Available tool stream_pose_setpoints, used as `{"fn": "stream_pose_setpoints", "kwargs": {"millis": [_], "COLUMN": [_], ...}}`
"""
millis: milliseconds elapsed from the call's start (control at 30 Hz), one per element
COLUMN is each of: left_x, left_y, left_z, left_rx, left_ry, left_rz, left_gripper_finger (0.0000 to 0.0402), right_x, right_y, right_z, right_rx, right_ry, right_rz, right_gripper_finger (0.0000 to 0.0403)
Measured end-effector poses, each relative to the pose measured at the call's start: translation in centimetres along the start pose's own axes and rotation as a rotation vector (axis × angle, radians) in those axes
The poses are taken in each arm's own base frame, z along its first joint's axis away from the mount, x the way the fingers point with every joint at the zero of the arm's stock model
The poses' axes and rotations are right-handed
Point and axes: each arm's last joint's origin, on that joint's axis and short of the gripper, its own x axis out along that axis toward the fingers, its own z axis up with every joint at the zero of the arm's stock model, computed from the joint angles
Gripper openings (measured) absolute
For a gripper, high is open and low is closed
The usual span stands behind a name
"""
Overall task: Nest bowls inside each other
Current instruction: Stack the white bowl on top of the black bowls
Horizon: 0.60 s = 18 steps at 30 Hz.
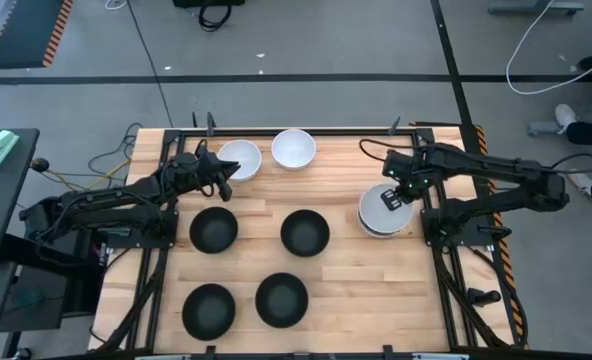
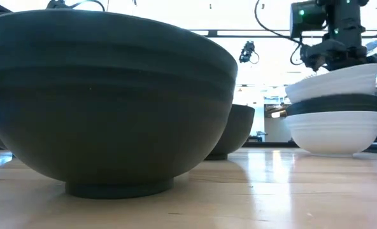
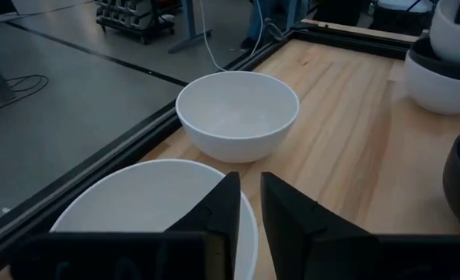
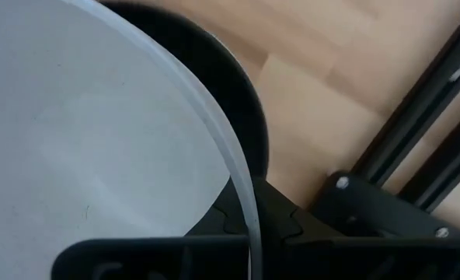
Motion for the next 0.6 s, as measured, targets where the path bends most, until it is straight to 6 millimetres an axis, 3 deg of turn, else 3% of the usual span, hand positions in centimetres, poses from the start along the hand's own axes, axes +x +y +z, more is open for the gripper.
{"fn": "stream_pose_setpoints", "kwargs": {"millis": [333,600], "left_x": [0.0,0.0], "left_y": [0.0,0.0], "left_z": [0.0,0.0], "left_rx": [0.000,-0.001], "left_ry": [0.000,0.000], "left_rz": [0.000,0.000], "left_gripper_finger": [0.0056,0.0061], "right_x": [3.3,3.5], "right_y": [-0.6,0.0], "right_z": [0.1,0.9], "right_rx": [-0.020,-0.067], "right_ry": [0.050,-0.043], "right_rz": [0.043,0.105], "right_gripper_finger": [0.0002,0.0002]}}
